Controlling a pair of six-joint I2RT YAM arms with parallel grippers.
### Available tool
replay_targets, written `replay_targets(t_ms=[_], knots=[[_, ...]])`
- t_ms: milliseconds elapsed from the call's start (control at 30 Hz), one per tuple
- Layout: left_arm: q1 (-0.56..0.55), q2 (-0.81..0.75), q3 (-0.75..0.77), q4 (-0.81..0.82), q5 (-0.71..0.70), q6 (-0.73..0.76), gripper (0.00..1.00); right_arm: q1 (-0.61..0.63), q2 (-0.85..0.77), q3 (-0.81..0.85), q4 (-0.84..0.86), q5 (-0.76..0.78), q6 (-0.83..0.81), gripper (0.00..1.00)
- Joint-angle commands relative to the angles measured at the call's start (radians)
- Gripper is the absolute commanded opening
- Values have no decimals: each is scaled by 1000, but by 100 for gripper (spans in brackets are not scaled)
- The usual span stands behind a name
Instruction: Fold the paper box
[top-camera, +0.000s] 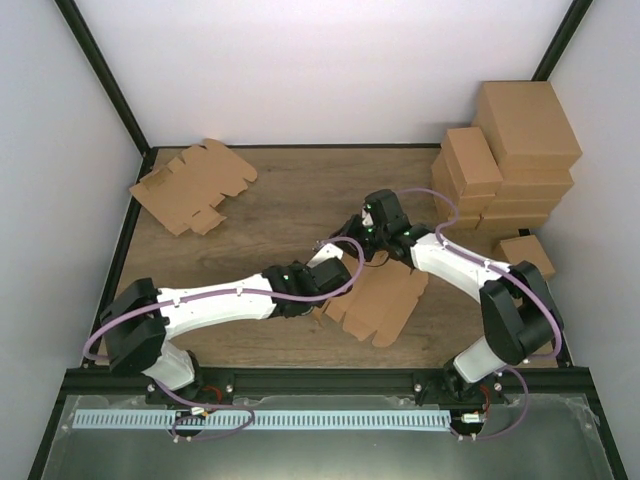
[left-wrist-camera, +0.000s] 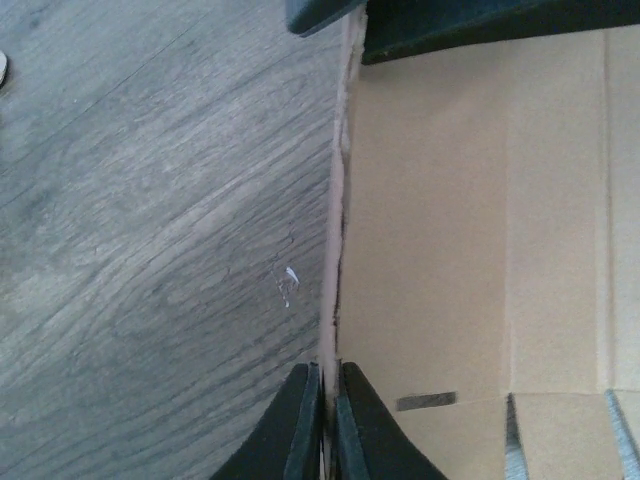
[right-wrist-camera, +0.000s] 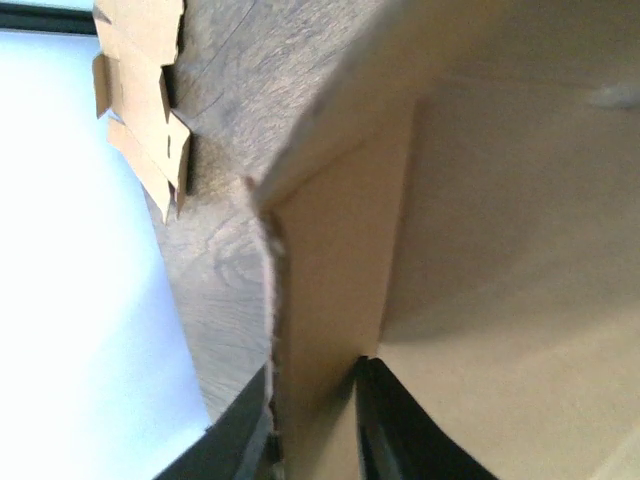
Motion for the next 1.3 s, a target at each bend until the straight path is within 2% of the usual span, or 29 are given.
replay_targets(t_ms=[0,67,133,233,367,467,667,800,1000,1100,1267], knots=[[-7,14,37,-31,-52,-19,15,10,-37,2,-10,3,-35,15],[-7,-13,33,-10,3,-11,35,10,-50,-6,14,-14,-77,6],[-2,-52,31,12,66,-6,50,10,-67,-32,59,-37,-107,1],[42,-116,32,36,206,-13,70,10,-97,-91,149,-75,-129,1],[211,-183,19,47,522,-44,84,10,-126,-174,286,-119,-133,1],[338,-182,10,29,716,-56,89,9,-137,-241,389,-148,-117,1],[365,-115,10,28,876,-31,87,10,-138,-357,596,-188,-73,1],[365,-67,12,40,931,-23,85,10,-123,-402,684,-208,-55,1],[362,-10,11,40,945,-2,85,10,-122,-401,686,-206,-61,1],[362,12,11,45,973,3,77,10,-121,-394,673,-204,-64,1],[354,17,27,41,979,18,73,10,-112,-388,665,-203,-66,1]])
